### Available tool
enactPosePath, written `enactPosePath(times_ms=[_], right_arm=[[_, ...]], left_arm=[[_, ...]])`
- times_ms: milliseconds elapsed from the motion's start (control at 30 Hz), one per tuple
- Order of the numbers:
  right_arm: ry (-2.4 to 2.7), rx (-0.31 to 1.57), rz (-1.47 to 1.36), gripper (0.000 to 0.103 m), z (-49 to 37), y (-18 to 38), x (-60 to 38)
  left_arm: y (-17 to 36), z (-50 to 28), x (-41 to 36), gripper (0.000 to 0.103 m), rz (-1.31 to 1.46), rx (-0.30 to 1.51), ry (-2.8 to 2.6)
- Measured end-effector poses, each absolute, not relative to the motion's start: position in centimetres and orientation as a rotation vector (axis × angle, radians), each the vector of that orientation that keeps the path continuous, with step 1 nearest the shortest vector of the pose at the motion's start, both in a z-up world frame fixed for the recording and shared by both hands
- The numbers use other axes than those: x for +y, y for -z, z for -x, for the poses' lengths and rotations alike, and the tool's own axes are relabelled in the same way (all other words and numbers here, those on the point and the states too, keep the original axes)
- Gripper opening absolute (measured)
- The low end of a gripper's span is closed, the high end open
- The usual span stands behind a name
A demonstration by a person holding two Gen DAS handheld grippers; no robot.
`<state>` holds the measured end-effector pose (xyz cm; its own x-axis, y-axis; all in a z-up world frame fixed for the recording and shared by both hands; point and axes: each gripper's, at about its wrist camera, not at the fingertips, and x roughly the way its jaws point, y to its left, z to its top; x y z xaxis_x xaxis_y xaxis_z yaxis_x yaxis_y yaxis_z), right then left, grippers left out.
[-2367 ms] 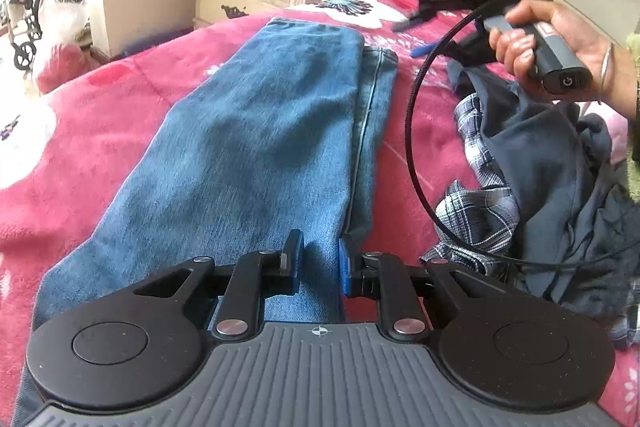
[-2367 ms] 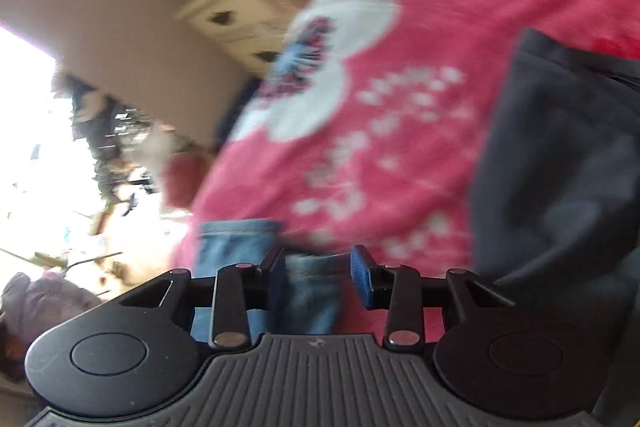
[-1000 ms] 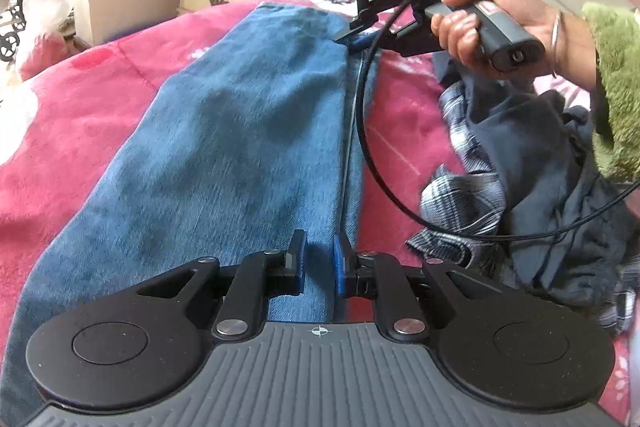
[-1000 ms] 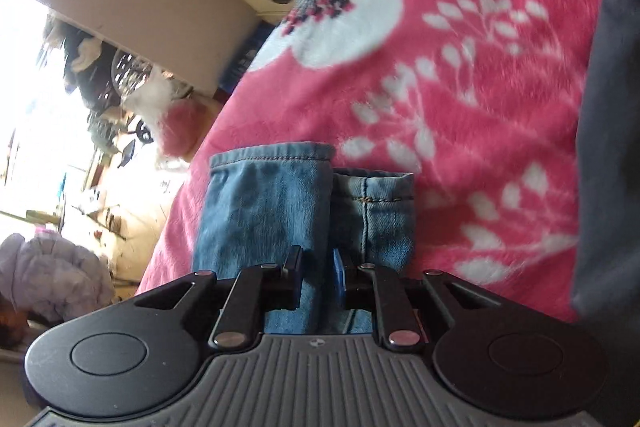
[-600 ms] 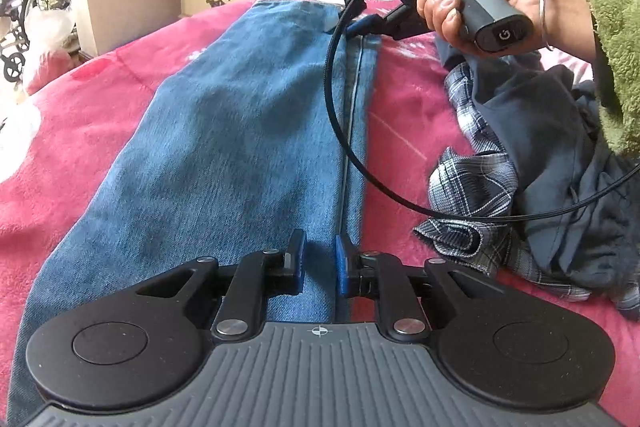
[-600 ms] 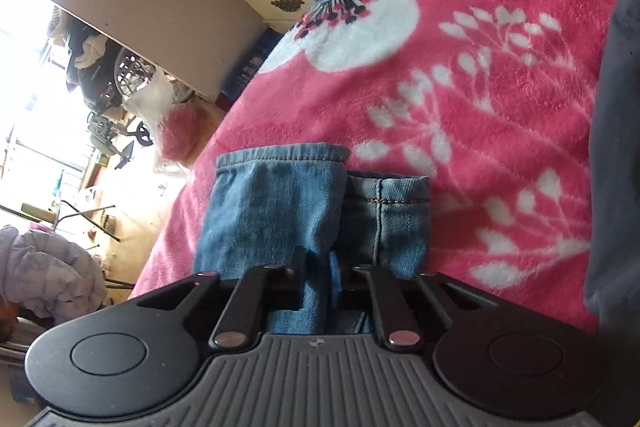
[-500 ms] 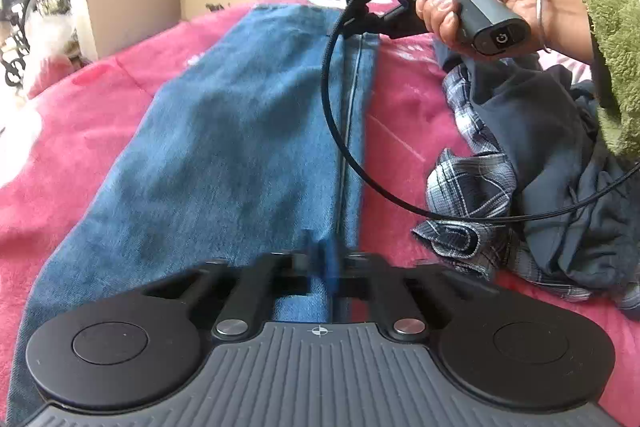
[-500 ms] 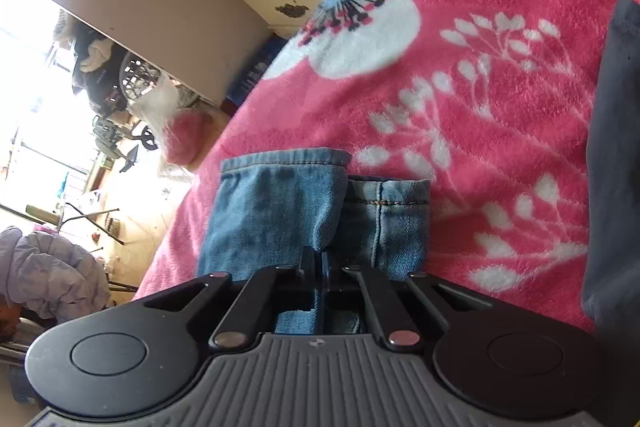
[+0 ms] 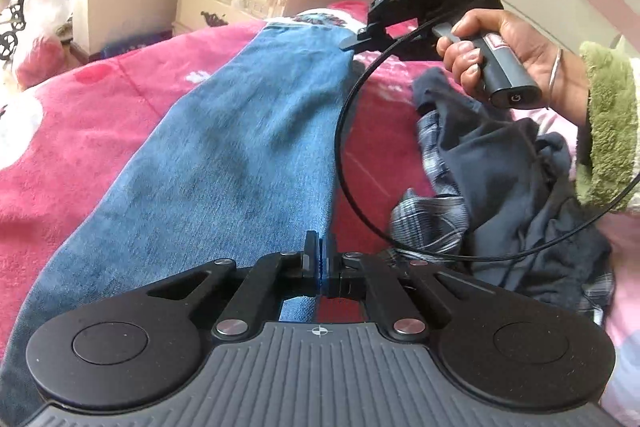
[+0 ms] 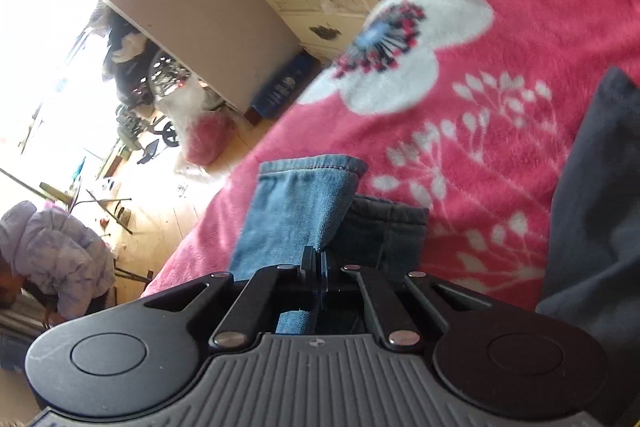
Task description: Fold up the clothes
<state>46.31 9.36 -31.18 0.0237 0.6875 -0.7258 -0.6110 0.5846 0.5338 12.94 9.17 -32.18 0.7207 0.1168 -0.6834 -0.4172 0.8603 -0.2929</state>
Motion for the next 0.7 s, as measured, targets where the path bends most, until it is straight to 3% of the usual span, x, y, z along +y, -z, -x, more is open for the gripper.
enactPosePath(times_ms=[467,600,633,667,700], right_arm=[[-0.980,1.171,-0.028,0.003,-47.2,33.7,8.6],[-0.932,1.184,-0.010,0.015,-47.8,35.2,8.7],[-0.920,1.186,-0.019,0.025,-47.9,35.3,8.4],[-0.904,1.164,-0.019,0.041,-47.9,34.8,8.1],[-0.891,1.136,-0.015,0.042,-47.8,34.1,7.6]], left_arm=[[33.3,-14.2,8.0,0.000,0.417,0.754,-0.269],[35.1,-14.7,8.0,0.001,0.468,0.804,-0.264],[35.2,-14.5,8.0,0.002,0.490,0.808,-0.251],[35.1,-14.3,7.9,0.009,0.502,0.807,-0.239],[34.9,-13.9,7.7,0.021,0.504,0.802,-0.229]])
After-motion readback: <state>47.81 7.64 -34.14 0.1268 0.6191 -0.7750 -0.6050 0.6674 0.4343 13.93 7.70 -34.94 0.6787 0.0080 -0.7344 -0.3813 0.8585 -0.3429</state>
